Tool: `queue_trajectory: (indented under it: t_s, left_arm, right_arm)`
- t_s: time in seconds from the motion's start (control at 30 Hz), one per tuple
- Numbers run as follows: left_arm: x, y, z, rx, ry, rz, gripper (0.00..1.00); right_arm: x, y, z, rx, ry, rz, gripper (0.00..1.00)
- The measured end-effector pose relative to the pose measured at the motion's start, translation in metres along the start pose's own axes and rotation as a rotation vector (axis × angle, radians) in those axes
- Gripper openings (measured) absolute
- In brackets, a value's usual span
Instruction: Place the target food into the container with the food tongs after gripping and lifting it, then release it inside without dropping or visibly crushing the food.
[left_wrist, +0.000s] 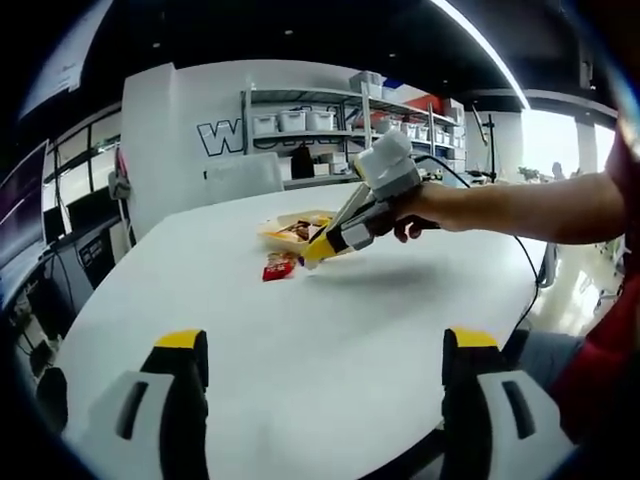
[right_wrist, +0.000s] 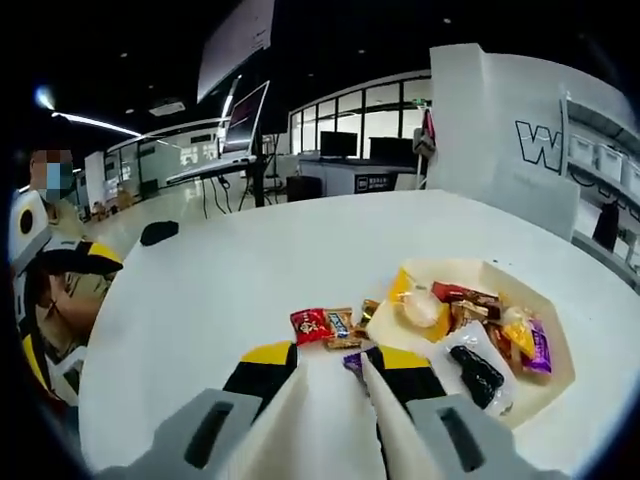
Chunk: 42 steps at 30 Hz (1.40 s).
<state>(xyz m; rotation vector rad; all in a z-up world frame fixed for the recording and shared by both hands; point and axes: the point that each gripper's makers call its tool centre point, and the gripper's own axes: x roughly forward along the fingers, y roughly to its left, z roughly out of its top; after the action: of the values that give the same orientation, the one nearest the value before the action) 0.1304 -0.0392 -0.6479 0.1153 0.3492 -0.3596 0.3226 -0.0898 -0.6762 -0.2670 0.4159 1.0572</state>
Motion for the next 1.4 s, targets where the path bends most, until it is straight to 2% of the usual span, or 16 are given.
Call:
queue_trajectory:
  t_s: [0.3, 0.43, 0.67, 1.03, 1.4]
  left_arm:
    - [0.001, -0.002, 0.001, 0.004, -0.001, -0.003, 0.95]
    - [0.0, -0.002, 0.0, 0.006, 0.002, -0.001, 0.95]
    - [-0.002, 0.0, 0.0, 0.005, 0.003, 0.005, 0.94]
    - [0.0, -0.008, 0.002, 0.014, -0.002, -0.013, 0.94]
    - [0.0, -0.017, 0.003, 0.027, -0.003, -0.032, 0.92]
  right_arm:
    - [-0.004, -0.014, 0.003, 0.034, -0.013, -0.018, 0.25]
    - [0.0, -0.01, -0.002, 0.036, -0.001, -0.008, 0.25]
    - [0.0, -0.009, -0.001, 0.047, -0.004, -0.011, 0.25]
    - [-0.012, -0.002, -0.007, 0.055, 0.026, 0.0, 0.25]
    - [-0.027, 0.01, -0.014, 0.07, 0.017, 0.015, 0.25]
